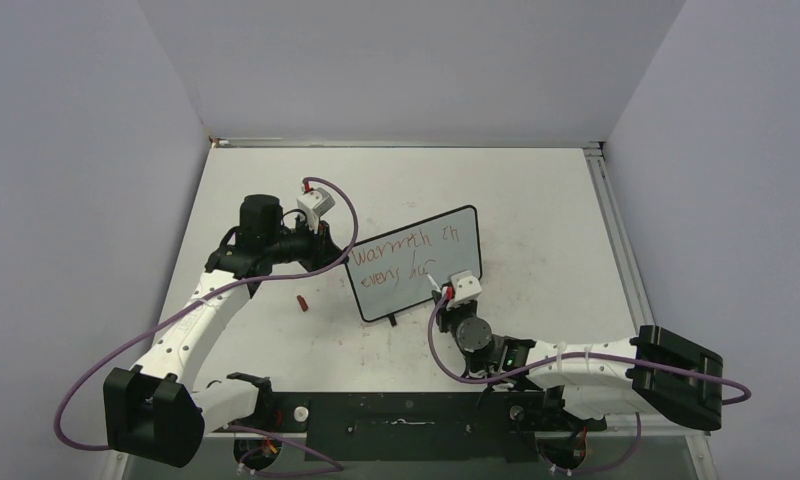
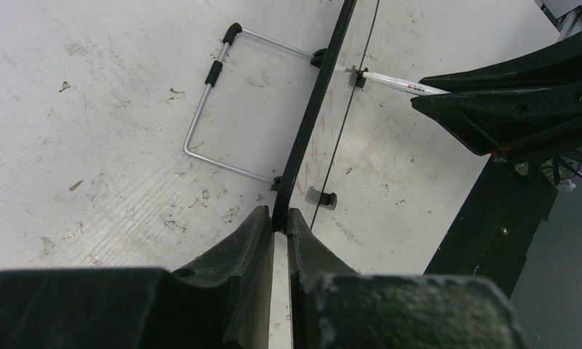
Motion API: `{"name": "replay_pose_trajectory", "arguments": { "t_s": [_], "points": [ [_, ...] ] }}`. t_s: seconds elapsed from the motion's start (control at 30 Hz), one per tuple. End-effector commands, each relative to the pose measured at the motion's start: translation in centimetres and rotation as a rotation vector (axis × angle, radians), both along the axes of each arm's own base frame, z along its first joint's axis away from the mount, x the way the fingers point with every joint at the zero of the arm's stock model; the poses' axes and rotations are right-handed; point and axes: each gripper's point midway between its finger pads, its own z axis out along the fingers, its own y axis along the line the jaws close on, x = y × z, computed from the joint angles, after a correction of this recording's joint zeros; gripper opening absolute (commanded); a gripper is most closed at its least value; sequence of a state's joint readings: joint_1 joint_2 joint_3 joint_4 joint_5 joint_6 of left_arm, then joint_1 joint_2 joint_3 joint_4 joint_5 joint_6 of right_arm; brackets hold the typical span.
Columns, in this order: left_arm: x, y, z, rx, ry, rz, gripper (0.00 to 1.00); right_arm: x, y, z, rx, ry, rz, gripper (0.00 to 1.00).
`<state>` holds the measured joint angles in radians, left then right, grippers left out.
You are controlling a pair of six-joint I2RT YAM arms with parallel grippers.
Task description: Write a sentence on the whiteboard
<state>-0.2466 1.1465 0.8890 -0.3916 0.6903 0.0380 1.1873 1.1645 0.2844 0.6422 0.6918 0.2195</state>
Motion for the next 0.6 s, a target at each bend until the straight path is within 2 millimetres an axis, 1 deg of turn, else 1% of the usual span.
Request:
{"name": "replay_pose_trajectory", "arguments": {
  "t_s": [0.0,0.23,0.4,0.57],
  "points": [
    [-0.3,0.6,-1.3,0.037,0.037,0.015,0.00,0.3,-0.9,0.6,0.031,-0.011,-0.062,0.05],
    [-0.3,0.6,-1.3,0.037,0.038,0.014,0.00,1.2,-1.7,2.0,0.031,-0.047,-0.096,0.05],
    [-0.3,0.6,-1.3,0.036,0.037,0.013,0.00,1.5,-1.3,3.2,0.045,-0.074,-0.084,0.05],
    [-0.3,0.6,-1.3,0.036,0.037,0.015,0.00,2.0,-1.1,3.5,0.038,-0.084,-0.088,0.05]
  ]
}}
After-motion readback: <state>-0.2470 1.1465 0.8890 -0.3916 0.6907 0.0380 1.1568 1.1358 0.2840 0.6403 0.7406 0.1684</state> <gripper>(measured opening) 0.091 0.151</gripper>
